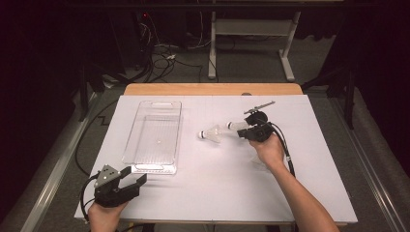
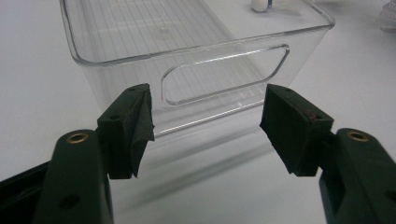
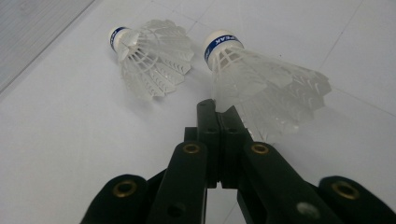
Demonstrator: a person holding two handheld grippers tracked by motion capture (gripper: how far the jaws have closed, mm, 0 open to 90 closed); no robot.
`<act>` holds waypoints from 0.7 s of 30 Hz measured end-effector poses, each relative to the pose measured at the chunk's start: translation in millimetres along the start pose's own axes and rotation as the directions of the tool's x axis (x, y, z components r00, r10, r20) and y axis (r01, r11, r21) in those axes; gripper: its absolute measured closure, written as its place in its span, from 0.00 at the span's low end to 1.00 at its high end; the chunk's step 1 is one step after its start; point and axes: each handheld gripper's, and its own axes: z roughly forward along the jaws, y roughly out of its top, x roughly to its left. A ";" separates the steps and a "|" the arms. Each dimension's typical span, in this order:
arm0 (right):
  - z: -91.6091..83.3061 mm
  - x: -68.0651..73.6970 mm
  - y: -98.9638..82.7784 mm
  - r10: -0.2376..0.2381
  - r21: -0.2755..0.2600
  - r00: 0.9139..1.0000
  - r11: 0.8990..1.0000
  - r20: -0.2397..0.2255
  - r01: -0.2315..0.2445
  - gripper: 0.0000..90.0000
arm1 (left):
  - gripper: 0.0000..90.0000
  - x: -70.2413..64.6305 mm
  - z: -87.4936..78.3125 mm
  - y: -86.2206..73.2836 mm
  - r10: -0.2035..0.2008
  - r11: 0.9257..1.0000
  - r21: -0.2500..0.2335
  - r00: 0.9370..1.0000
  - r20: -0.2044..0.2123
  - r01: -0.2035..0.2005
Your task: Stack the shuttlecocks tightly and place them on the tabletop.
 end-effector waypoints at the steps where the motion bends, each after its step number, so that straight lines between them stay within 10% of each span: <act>1: -0.4 0.0 -0.6 -0.001 -0.002 1.000 1.000 -0.003 0.001 1.00 | 0.39 0.0 0.0 0.0 -0.001 1.000 0.000 1.000 0.000 0.001; 21: -5.8 4.8 -10.1 -0.021 0.009 0.999 1.000 -0.036 0.021 1.00 | 0.39 0.2 0.5 0.0 -0.004 1.000 0.000 1.000 0.000 0.004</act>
